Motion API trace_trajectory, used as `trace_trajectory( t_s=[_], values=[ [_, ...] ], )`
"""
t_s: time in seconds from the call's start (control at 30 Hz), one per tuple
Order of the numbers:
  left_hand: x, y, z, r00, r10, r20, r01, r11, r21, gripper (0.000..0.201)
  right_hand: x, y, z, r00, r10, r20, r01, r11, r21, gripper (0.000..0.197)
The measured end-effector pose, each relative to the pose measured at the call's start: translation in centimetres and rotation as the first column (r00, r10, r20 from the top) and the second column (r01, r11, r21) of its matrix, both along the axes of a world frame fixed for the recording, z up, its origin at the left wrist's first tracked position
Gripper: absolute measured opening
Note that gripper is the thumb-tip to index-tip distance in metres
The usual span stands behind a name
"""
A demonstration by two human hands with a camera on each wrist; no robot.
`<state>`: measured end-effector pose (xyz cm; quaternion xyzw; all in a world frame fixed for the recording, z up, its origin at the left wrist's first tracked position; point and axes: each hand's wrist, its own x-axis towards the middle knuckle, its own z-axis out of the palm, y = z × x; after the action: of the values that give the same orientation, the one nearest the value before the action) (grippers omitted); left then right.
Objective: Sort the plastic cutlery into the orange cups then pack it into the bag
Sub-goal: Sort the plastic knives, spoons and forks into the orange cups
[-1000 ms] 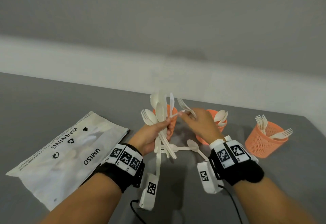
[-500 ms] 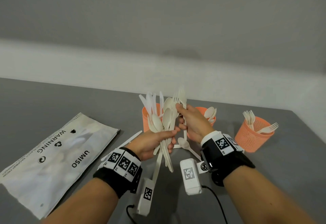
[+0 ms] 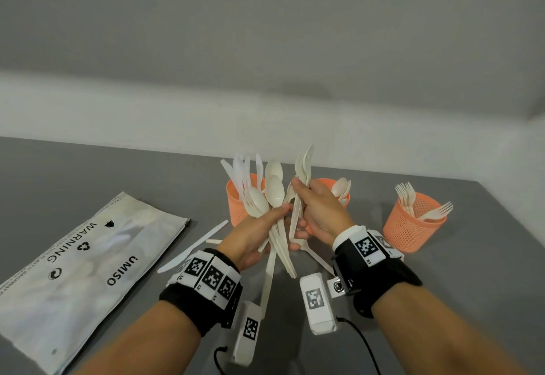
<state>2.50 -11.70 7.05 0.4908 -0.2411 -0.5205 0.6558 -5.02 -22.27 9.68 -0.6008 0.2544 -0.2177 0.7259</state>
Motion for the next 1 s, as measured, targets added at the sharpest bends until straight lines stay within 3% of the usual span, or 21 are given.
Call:
trace_trajectory(
  t_s=[0.2, 0.33, 0.43, 0.53, 0.6, 0.67, 0.73, 0.87, 1.0],
  values=[
    [-0.7, -0.8, 0.4, 0.987, 0.159, 0.024, -0.157, 0.984, -0.090, 0.024, 0.6, -0.3, -0.1, 0.984, -0.167, 0.058, 0.160, 0.981, 0.108, 0.029],
    [0.5, -1.2, 0.2, 0.956, 0.287, -0.056, -0.289, 0.956, -0.042, 0.014, 0.1, -1.4, 0.2, 0.885, -0.385, 0.263, 0.333, 0.917, 0.220, 0.017],
    [1.3, -1.3, -0.3, 0.942, 0.315, -0.117, -0.318, 0.948, -0.005, 0.011, -0.6, -1.8, 1.0, 0.835, -0.418, 0.359, 0.361, 0.907, 0.217, 0.014],
    [1.6, -1.6, -0.6, 0.930, 0.305, -0.203, -0.312, 0.950, -0.001, 0.009, -1.0, -1.9, 0.6, 0.907, -0.278, 0.316, 0.279, 0.959, 0.045, 0.012],
    [1.7, -1.9, -0.5, 0.928, 0.288, -0.236, -0.304, 0.952, -0.032, 0.020, -1.4, -1.5, -0.3, 0.981, -0.133, 0.142, 0.155, 0.976, -0.151, 0.016],
    [1.8, -2.0, -0.3, 0.921, 0.285, -0.265, -0.312, 0.948, -0.064, 0.033, -1.9, -0.6, -1.5, 0.999, -0.035, -0.038, 0.024, 0.963, -0.269, 0.012],
    [2.0, -2.0, -0.2, 0.909, 0.279, -0.309, -0.322, 0.942, -0.094, 0.045, -2.3, 0.2, -2.6, 0.992, 0.027, -0.126, -0.056, 0.970, -0.235, 0.016],
    [2.0, -2.3, -0.8, 0.870, 0.286, -0.402, -0.361, 0.924, -0.123, 0.051, -2.5, 0.6, -3.8, 0.980, 0.153, -0.128, -0.158, 0.987, -0.028, 0.014],
    [1.5, -2.4, -0.8, 0.879, 0.269, -0.394, -0.350, 0.925, -0.150, 0.017, -2.5, 0.8, -4.0, 0.960, 0.260, -0.104, -0.239, 0.954, 0.181, 0.007]
  ],
)
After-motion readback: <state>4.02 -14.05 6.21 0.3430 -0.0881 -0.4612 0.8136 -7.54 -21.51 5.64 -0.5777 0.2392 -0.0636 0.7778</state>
